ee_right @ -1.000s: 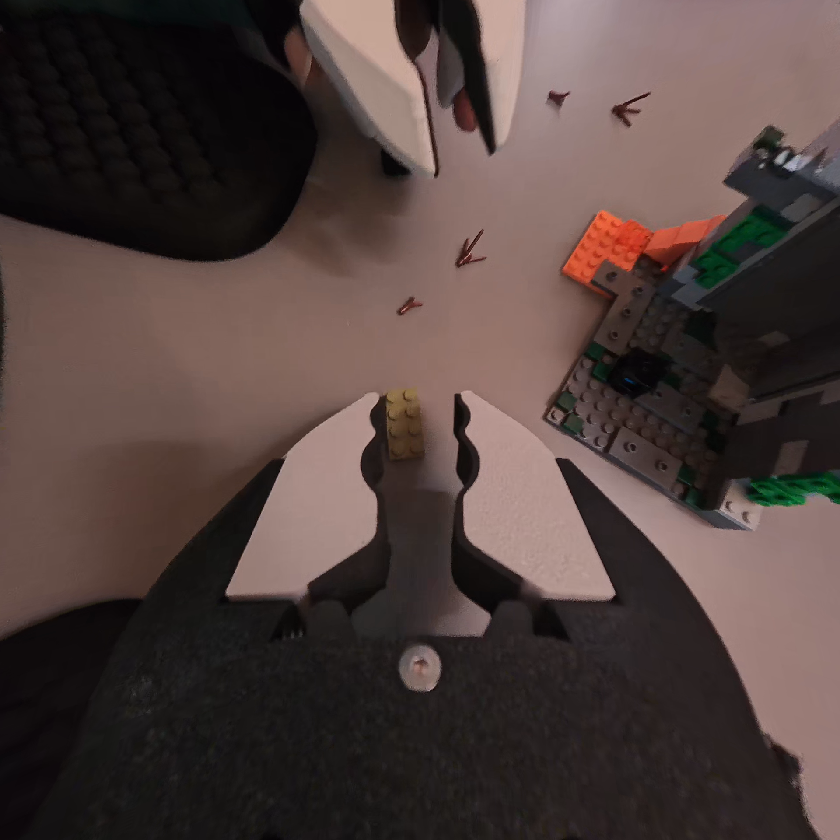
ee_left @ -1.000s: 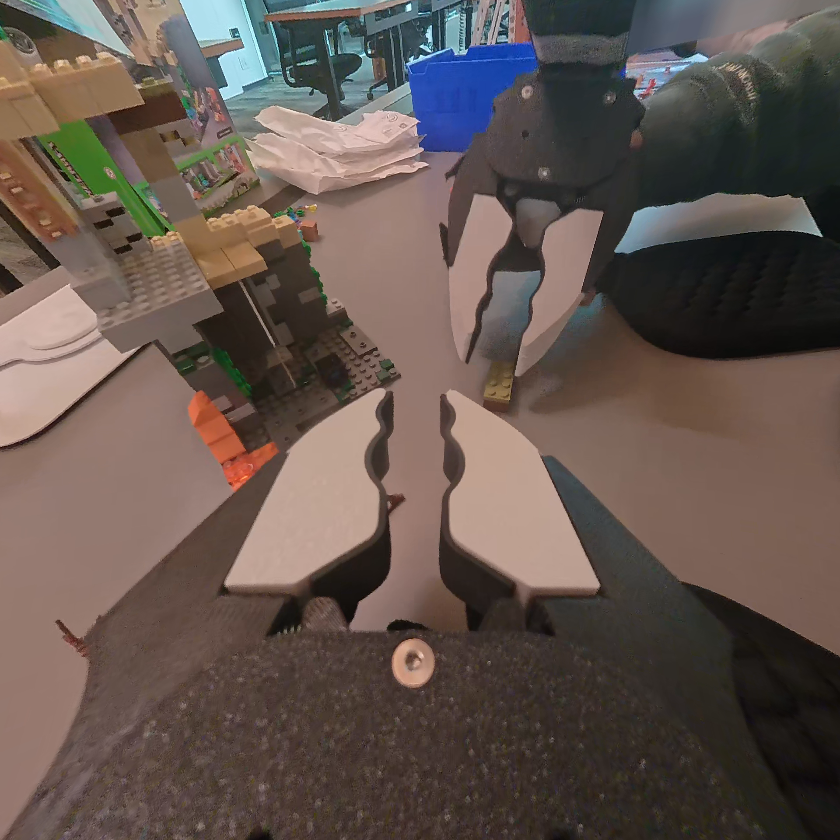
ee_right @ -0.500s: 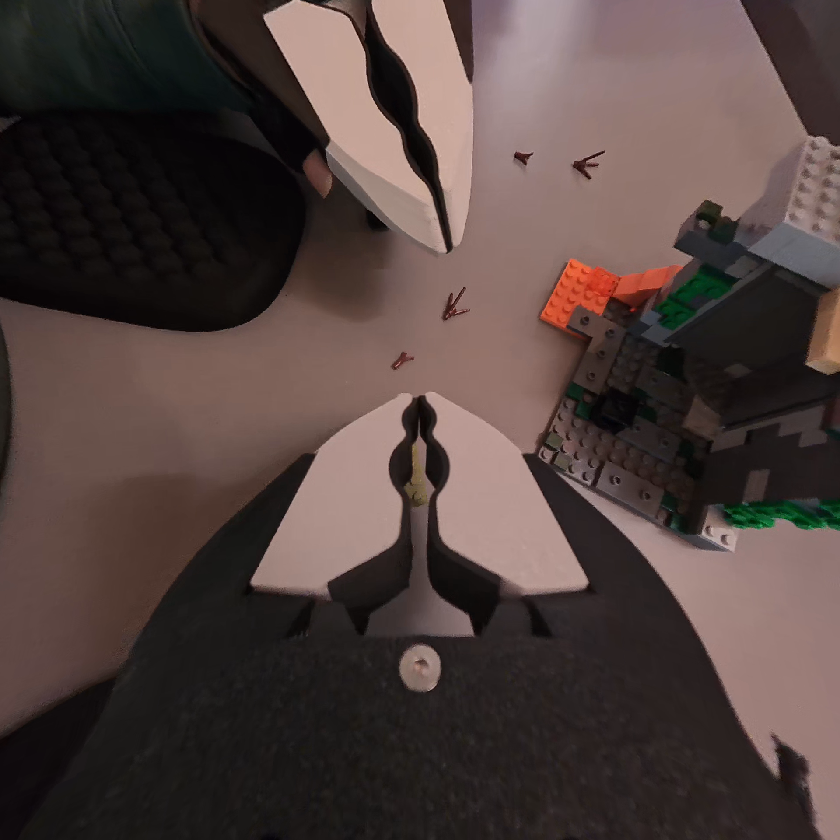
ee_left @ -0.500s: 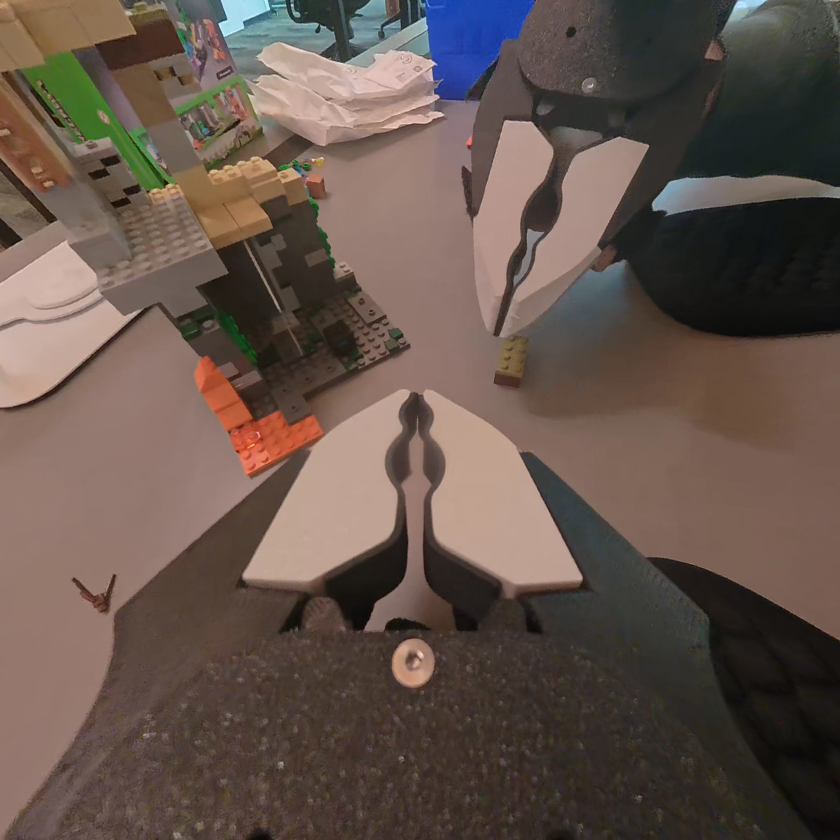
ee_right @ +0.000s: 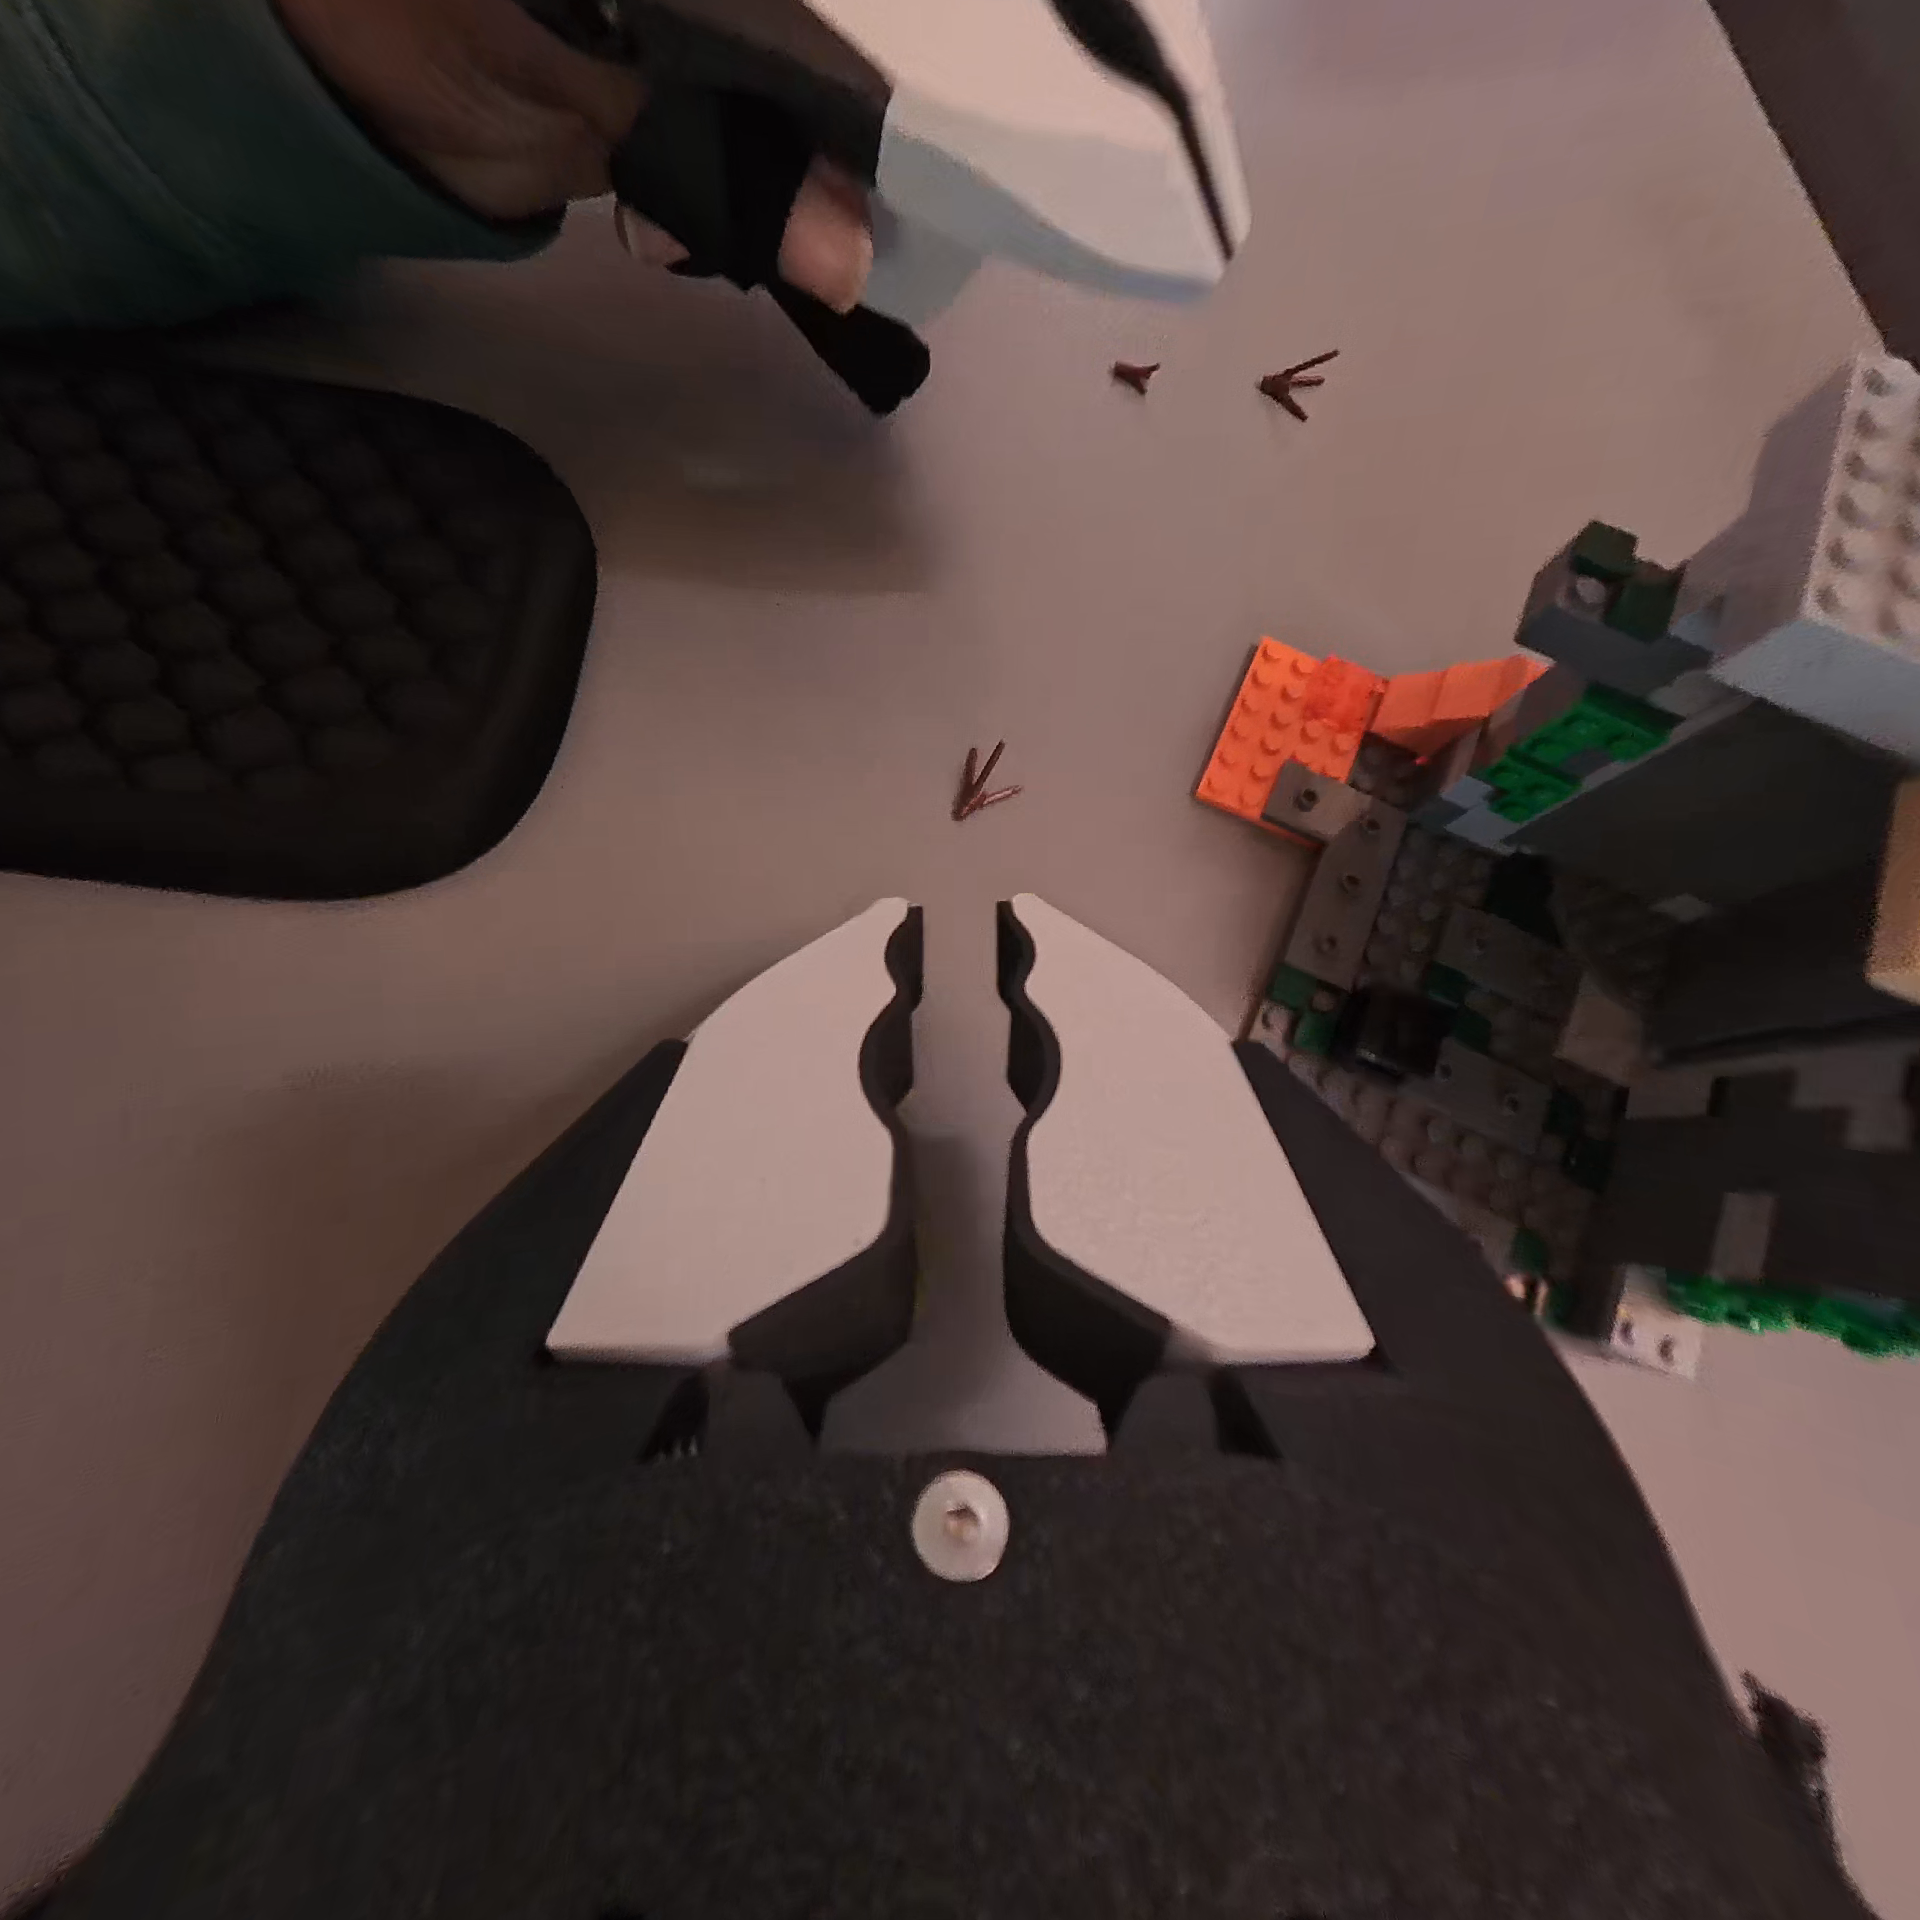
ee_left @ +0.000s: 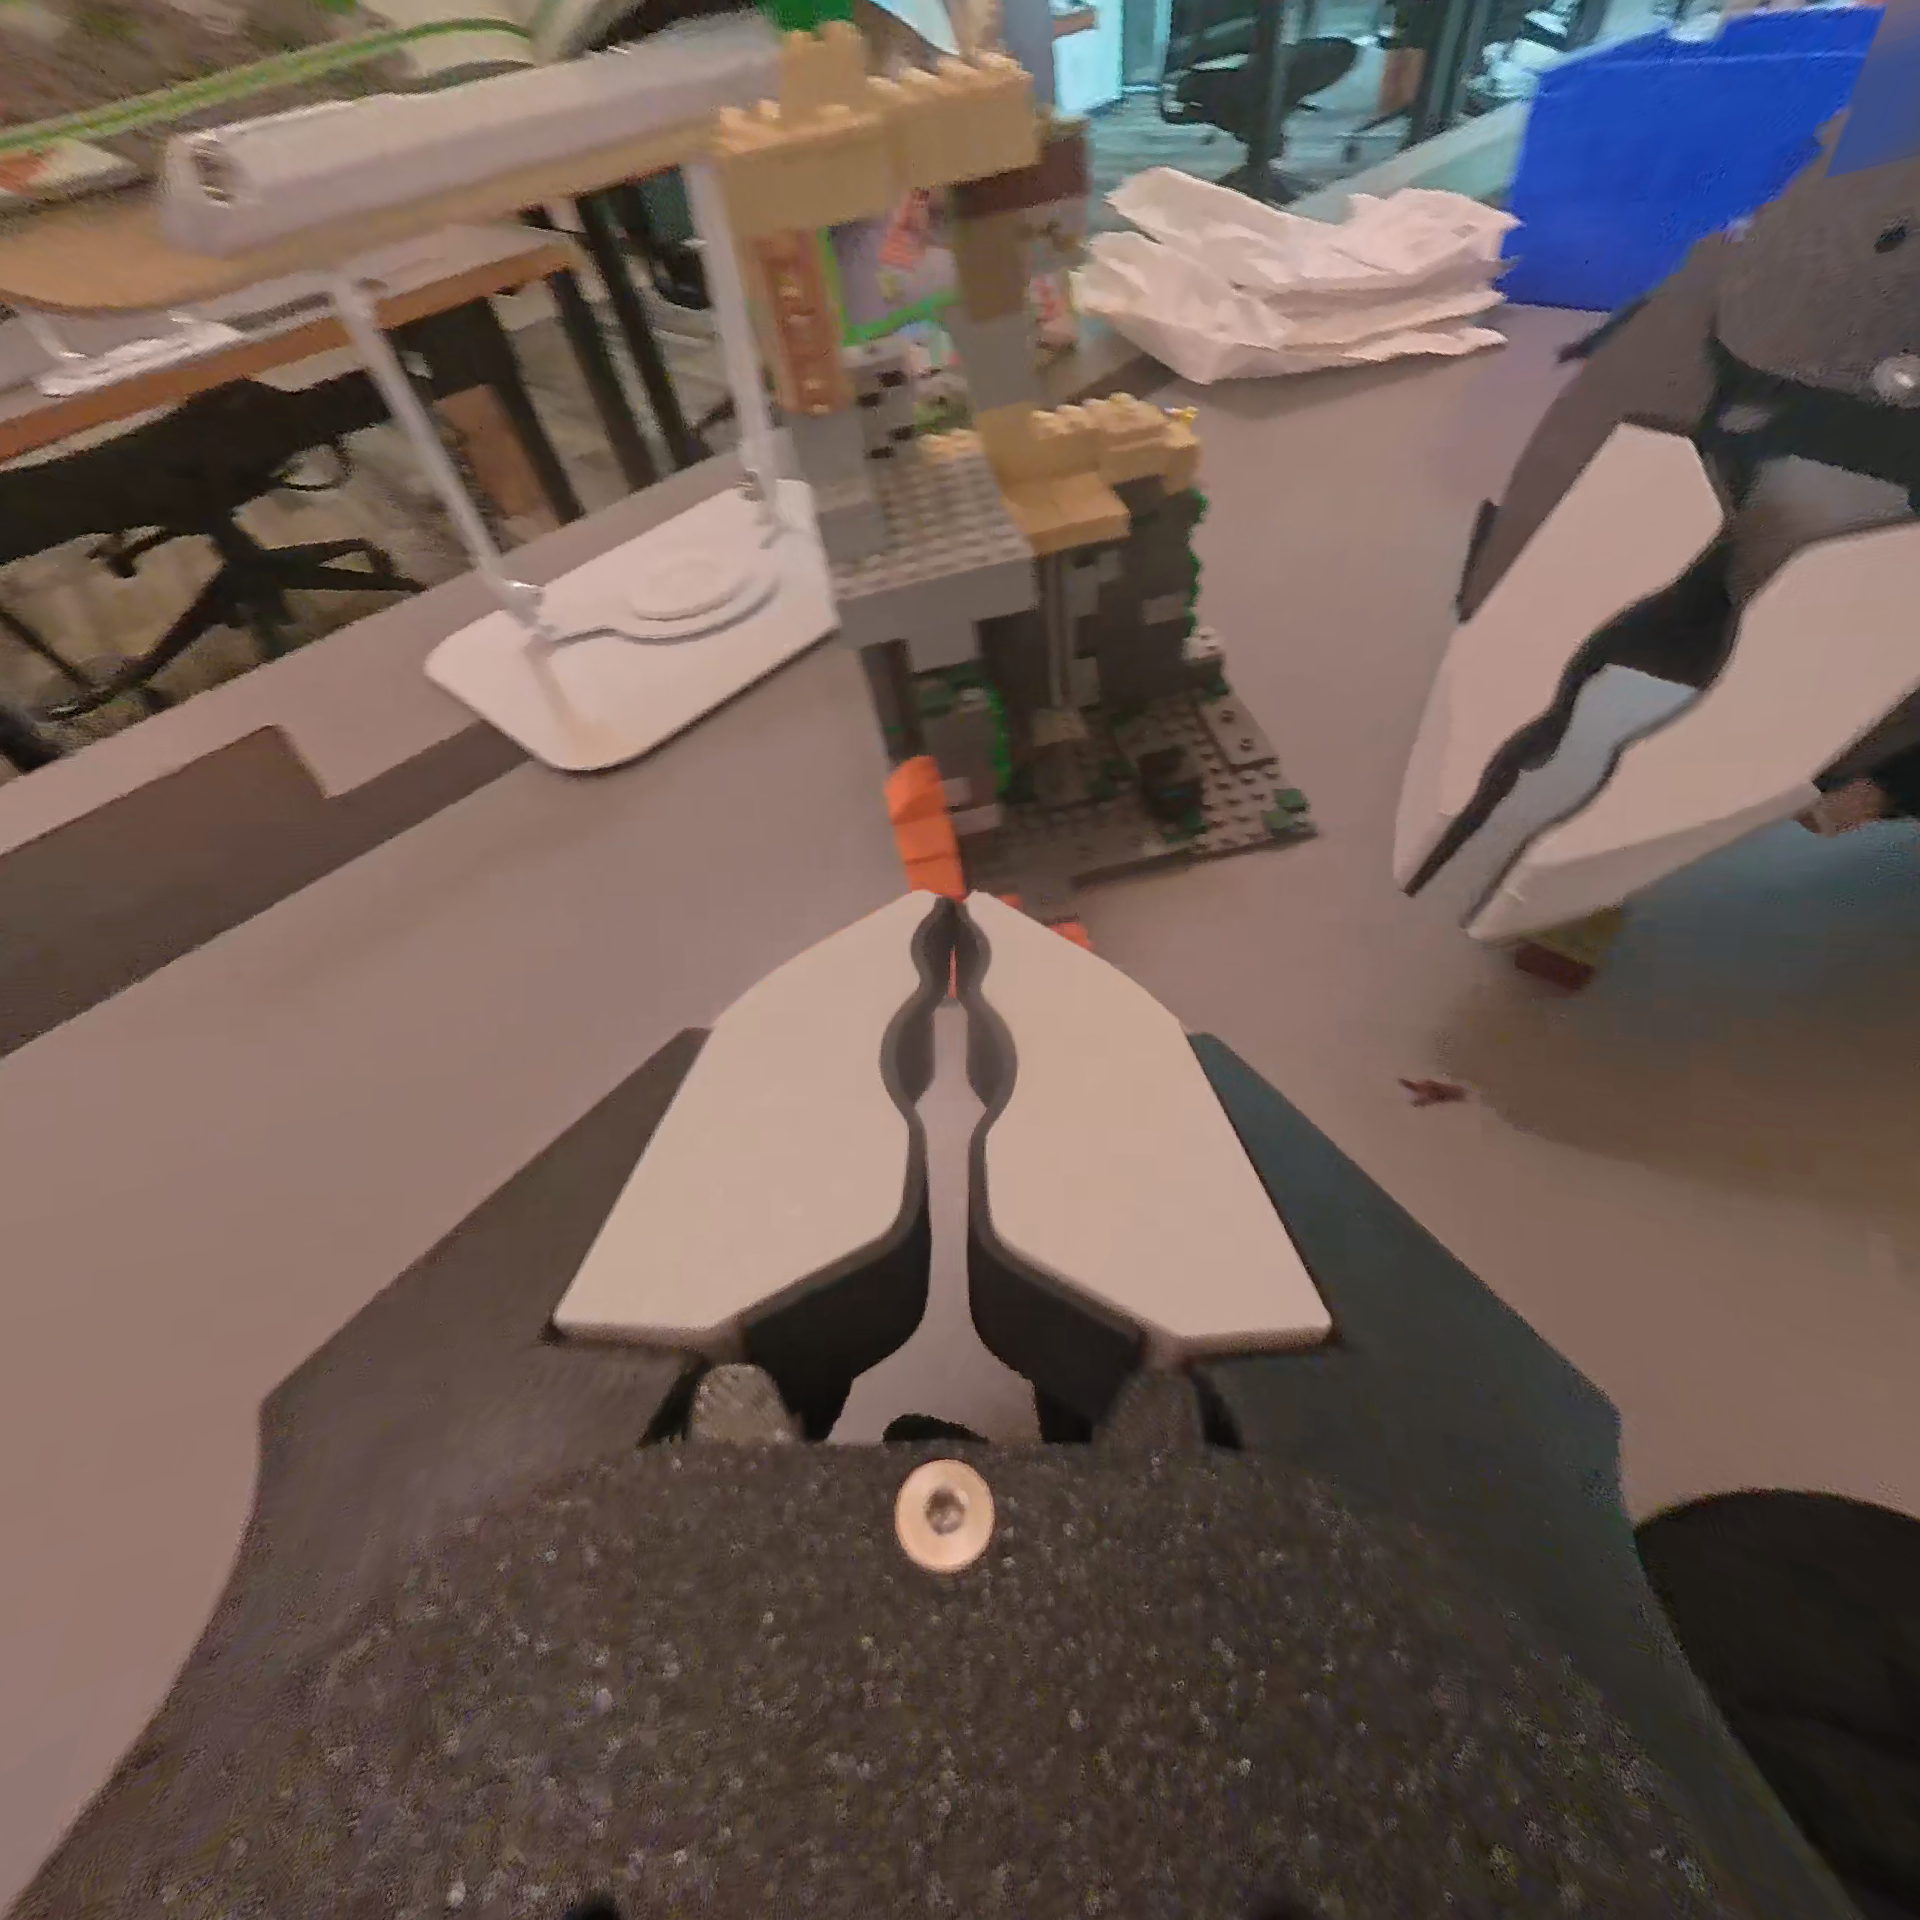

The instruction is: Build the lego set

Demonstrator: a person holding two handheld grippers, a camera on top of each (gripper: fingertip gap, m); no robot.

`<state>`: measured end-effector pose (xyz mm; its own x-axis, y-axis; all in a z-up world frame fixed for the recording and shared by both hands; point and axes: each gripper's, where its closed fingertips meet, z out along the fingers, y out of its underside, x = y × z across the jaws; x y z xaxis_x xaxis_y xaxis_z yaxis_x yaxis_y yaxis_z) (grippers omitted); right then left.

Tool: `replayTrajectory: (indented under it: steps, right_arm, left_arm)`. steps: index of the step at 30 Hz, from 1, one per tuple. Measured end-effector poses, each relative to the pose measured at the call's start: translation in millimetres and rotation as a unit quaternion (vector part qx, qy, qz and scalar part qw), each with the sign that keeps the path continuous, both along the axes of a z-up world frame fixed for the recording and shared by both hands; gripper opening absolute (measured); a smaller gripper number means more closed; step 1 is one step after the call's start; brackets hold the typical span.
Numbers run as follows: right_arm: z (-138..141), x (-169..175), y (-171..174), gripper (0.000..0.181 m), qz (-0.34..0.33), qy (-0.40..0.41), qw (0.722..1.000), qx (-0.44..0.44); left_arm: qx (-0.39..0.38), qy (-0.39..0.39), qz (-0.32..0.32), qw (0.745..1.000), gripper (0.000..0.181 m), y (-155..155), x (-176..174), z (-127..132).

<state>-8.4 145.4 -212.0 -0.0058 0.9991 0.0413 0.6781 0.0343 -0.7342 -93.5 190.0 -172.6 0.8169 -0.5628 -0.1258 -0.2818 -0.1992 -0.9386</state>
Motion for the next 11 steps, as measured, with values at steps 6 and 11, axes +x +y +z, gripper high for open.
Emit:
replayTrajectory:
  steps: [6, 11]
  right_arm:
    - [-16.3, -29.7, 2.4, 0.023, 0.025, -0.032, 0.999, -0.005]
    - [-33.4, -47.6, 4.5, 0.020, 0.033, -0.058, 0.998, -0.007]
  left_arm:
    - [0.043, -0.026, 0.082, 0.995, 0.000, 9.9, -41.1, 27.8]
    - [0.051, -0.039, 0.097, 0.993, 0.000, 11.4, -53.3, 34.7]
